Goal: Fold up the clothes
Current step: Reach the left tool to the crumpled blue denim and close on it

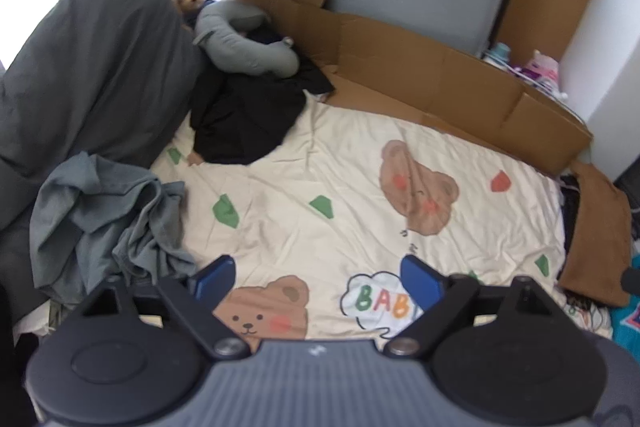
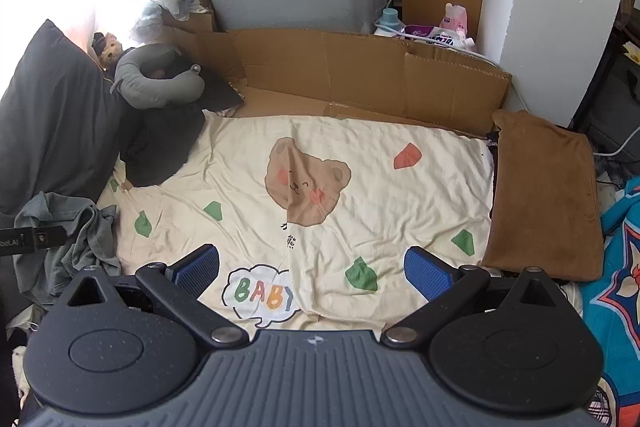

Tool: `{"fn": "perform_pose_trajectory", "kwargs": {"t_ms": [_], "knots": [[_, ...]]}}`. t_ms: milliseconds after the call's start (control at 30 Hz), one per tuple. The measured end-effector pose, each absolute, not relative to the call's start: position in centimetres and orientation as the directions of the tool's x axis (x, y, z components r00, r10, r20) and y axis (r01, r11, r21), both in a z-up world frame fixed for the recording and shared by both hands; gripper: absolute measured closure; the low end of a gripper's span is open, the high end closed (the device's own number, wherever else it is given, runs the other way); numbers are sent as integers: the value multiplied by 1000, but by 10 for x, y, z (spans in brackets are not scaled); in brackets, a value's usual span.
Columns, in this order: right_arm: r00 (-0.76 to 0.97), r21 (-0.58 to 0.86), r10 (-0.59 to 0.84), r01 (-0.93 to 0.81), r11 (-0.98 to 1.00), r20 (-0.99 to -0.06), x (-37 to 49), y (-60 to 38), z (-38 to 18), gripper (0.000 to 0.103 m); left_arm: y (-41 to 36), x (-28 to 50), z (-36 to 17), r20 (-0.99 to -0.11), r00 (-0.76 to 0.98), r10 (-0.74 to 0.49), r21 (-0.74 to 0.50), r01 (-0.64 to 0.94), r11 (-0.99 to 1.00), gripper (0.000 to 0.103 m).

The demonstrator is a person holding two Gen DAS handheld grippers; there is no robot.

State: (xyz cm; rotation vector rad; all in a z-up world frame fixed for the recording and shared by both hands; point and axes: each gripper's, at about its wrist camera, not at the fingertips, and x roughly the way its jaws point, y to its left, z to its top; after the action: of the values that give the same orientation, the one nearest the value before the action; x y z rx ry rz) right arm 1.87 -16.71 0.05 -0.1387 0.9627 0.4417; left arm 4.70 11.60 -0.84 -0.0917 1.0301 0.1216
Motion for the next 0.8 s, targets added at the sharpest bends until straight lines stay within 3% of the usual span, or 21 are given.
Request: {"fn": "perform_pose_trajectory", "kwargs": {"t_ms": [800], "knots": [[448, 191, 442, -500, 844, -777, 44, -126, -70, 5, 285, 40, -89, -847, 477, 233, 27, -400, 916, 12]]}}
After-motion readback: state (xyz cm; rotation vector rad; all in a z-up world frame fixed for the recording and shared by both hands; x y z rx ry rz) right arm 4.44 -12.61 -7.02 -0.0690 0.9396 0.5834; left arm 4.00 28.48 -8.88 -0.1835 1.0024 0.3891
